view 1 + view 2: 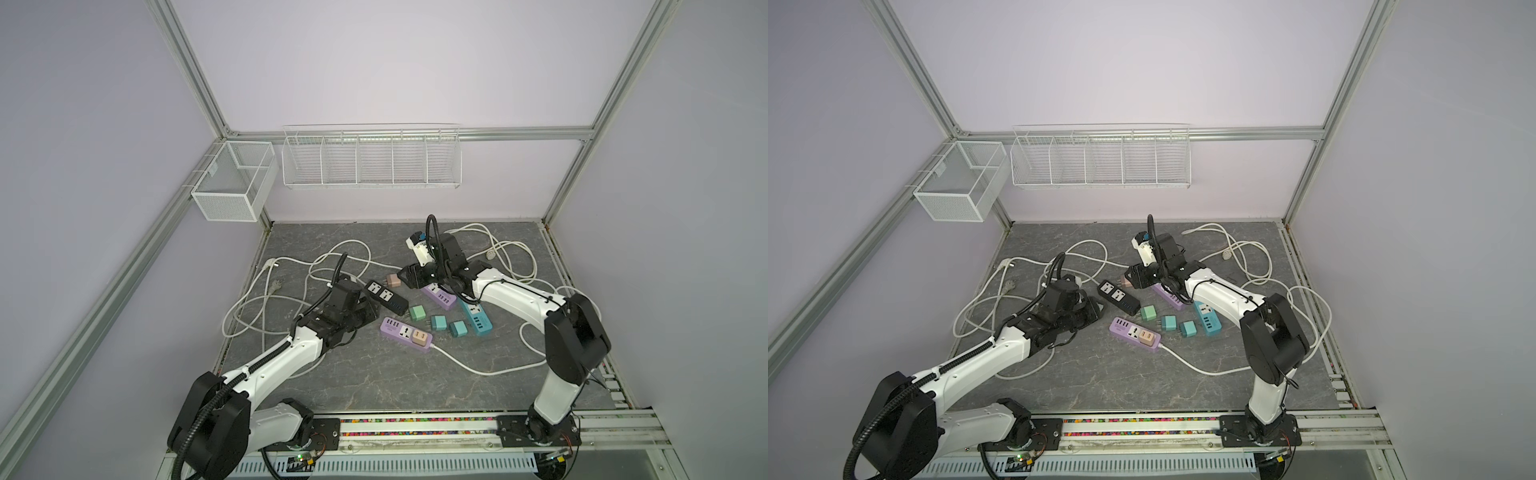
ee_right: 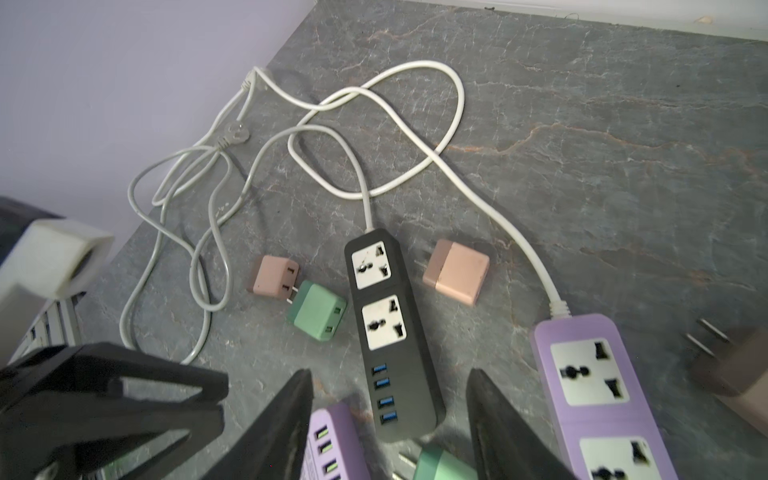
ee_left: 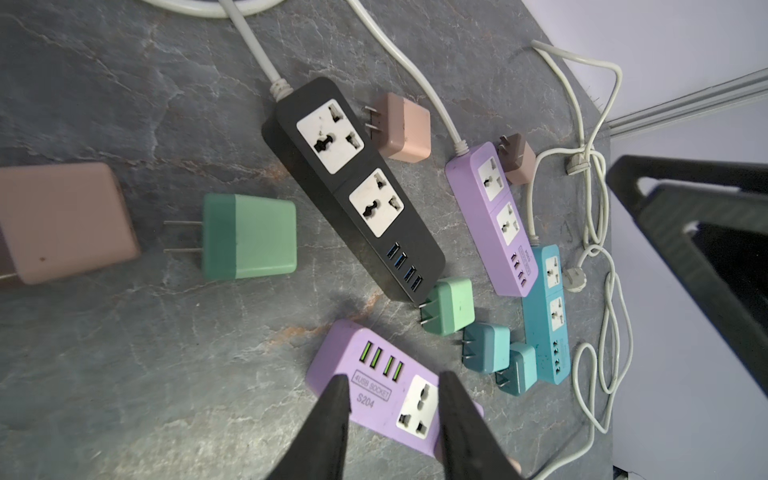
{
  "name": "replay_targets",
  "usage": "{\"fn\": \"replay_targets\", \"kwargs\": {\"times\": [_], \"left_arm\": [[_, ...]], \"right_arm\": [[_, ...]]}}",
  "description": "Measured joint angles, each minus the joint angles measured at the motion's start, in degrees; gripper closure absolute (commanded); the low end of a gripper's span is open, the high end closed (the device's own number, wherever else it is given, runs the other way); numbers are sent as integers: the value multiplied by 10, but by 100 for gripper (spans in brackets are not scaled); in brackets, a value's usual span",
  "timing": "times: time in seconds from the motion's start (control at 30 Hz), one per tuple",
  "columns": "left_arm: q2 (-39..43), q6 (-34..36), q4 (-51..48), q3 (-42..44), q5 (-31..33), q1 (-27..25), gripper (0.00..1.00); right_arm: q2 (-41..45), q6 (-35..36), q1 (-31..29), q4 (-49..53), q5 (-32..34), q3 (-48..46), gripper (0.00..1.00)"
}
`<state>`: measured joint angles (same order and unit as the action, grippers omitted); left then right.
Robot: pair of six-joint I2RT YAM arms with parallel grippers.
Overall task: Pull the plug off the socket
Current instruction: 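Move the right gripper to the S204 strip's pink adapter while the left grips the strip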
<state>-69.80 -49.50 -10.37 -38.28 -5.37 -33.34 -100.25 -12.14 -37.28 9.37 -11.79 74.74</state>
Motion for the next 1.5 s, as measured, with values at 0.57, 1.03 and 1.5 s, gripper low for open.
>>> {"fn": "replay_targets", "kwargs": {"times": [0.57,1.03,1.5], "left_arm": [[-51,-51,69,31,-7,-64,58],[-66,-93,119,78,-10,-68,58],[-93,-105,180,82,-19,-68,59]], "right_arm": [[148,76,-83,172,58,-126,35],[146,109,-155,211,108,-147,34],[83,146,-157,219,136,-123,39]]}}
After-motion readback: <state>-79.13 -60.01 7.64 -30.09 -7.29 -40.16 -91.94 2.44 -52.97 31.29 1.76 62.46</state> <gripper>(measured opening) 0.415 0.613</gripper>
